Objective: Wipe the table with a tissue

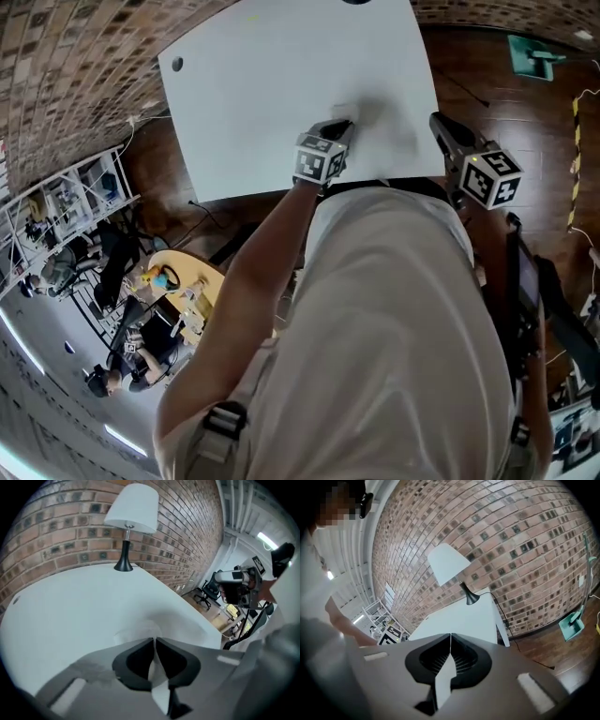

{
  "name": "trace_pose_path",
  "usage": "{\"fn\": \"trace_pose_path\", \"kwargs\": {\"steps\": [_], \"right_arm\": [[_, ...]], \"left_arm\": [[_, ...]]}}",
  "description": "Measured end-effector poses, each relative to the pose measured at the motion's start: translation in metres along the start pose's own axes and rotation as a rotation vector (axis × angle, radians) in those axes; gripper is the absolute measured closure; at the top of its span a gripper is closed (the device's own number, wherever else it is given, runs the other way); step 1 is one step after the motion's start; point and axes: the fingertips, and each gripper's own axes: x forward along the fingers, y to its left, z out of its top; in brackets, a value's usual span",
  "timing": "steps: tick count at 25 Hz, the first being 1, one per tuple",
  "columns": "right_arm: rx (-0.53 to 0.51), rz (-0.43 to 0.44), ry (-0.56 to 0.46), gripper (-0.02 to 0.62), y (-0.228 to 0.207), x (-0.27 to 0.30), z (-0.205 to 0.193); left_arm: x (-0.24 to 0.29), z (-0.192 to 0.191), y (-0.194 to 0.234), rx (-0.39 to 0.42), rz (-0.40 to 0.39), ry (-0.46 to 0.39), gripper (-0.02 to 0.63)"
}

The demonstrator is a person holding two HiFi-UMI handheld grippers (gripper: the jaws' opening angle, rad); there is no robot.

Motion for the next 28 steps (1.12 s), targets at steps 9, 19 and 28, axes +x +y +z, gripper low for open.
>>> {"fn": "trace_pose_path", "kwargs": {"steps": [9, 19, 28], "right_arm": [[-0.050, 0.024, 0.013, 0.584, 0.034, 0.020, -0.012], [-0.115, 0.032, 0.103, 0.584, 0.096, 0.040, -0.060], [-0.293, 0.152, 0.039, 0.584, 0.221, 0.076, -0.084]], "left_arm": [[-0.042, -0.009, -0.021, -0.028, -0.067, -0.155, 0.584], [-0.105, -0.031, -0.013, -0.094, -0.100, -0.320, 0.584], [-0.220, -0.062, 0.028, -0.105, -0.015, -0.544, 0.584]]}}
